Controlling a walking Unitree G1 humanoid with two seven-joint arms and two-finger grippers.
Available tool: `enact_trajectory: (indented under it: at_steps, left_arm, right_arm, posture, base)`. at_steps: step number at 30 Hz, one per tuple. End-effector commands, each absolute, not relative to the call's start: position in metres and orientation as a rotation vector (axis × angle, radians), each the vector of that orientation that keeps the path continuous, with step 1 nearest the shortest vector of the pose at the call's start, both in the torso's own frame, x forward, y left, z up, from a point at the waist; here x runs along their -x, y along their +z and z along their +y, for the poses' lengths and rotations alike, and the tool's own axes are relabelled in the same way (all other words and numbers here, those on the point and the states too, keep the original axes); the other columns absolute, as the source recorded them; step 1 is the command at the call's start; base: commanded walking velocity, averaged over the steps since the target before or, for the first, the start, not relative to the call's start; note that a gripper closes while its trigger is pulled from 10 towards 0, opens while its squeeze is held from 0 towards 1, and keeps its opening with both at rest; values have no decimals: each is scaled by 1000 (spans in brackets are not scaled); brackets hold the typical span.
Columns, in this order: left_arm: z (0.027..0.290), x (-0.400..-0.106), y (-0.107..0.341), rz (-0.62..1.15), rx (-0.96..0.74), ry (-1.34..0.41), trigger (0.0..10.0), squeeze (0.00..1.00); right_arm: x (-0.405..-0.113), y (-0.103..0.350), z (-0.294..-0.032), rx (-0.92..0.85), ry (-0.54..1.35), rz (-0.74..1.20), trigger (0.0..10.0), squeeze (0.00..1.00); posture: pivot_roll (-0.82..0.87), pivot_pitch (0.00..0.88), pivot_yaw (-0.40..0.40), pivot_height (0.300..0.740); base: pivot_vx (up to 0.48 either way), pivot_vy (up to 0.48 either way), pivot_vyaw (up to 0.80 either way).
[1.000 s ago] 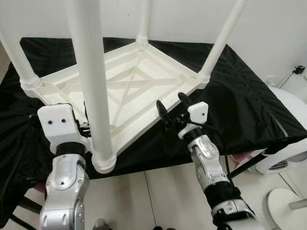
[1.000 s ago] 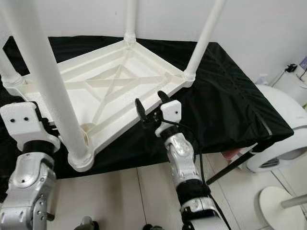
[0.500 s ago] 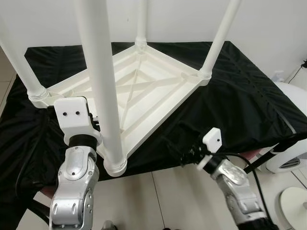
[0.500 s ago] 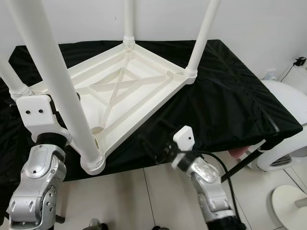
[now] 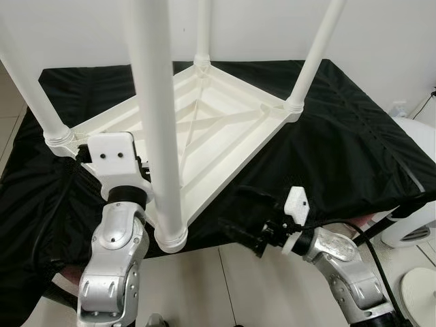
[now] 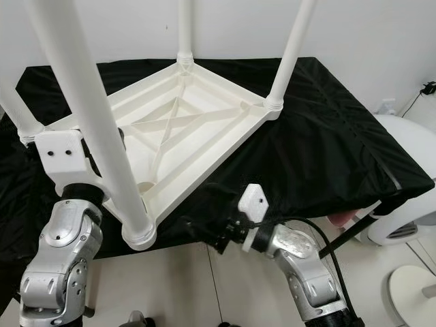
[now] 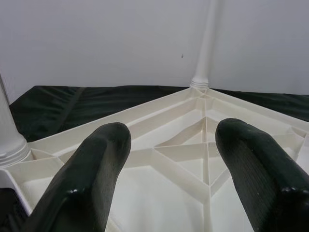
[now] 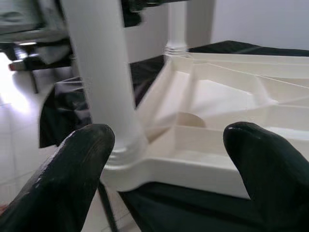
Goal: Building children table
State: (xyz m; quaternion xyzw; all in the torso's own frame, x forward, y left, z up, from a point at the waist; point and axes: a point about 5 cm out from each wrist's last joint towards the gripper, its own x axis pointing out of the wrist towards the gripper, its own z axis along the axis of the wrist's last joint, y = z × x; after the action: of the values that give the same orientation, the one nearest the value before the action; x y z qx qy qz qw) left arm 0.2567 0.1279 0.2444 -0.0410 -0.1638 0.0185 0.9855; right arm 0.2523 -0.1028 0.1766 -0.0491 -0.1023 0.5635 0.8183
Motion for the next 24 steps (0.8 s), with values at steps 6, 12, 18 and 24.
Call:
enact_trajectory:
  at_steps: [6,12,18,24]
  left_arm:
    - [106,-257,251,-334,83,-56,10000,0]
    - [99,-254,254,-344,70,-82,10000,0]
    - [96,-252,257,-348,71,-76,10000,0]
    - [96,-250,257,-347,71,-67,10000,0]
  right_arm:
    - [-254,184,-89,124,1353,-198,10000,0]
    - [-259,183,-78,120,1440,-178,10000,0]
    - [-260,181,-66,111,1515,-161,10000,0]
    - [-261,180,-57,94,1536,-161,10000,0]
  posture:
    - [109,194,-19,740]
    - [130,201,-35,740]
    - [147,210,-52,740]
    - [158,210,-62,740]
  base:
    - [0,0,0]
    - [0,0,0]
    - [0,0,0]
    - [0,0,0]
